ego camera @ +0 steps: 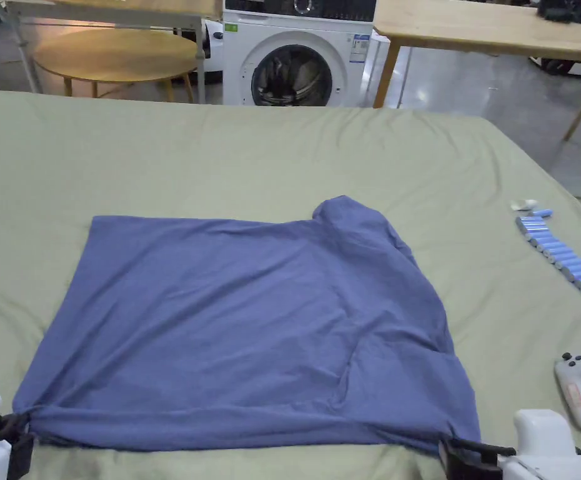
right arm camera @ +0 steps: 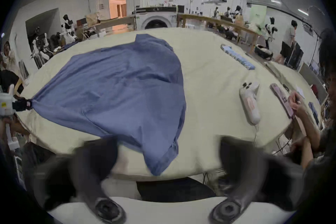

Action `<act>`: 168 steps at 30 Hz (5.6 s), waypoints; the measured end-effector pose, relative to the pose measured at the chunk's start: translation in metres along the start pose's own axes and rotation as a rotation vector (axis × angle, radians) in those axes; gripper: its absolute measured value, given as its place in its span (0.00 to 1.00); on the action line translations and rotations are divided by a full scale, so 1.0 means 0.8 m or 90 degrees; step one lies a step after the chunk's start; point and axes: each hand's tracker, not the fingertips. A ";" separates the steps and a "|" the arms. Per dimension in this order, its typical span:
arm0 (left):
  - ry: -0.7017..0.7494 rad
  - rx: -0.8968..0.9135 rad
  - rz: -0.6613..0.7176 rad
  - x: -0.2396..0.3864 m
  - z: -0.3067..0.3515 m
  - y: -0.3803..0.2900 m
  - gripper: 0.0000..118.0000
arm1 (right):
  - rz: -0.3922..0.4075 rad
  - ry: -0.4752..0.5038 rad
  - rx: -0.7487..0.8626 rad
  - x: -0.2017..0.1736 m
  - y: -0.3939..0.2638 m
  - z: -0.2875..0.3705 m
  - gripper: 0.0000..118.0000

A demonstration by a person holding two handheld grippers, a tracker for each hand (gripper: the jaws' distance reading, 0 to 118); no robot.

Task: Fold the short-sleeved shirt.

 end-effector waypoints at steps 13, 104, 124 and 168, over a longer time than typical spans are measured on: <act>0.027 -0.006 -0.043 0.008 0.011 0.022 0.01 | 0.001 0.029 0.030 -0.005 0.035 -0.003 0.02; 0.009 0.065 0.069 0.016 0.012 0.138 0.02 | -0.008 0.069 0.119 0.025 0.138 -0.009 0.02; 0.061 0.114 0.089 0.010 0.088 0.034 0.97 | -0.025 0.060 0.111 -0.008 0.071 0.037 1.00; 0.011 -0.096 -0.002 -0.034 -0.260 0.234 0.42 | 0.046 -0.003 0.048 -0.044 0.238 -0.186 0.10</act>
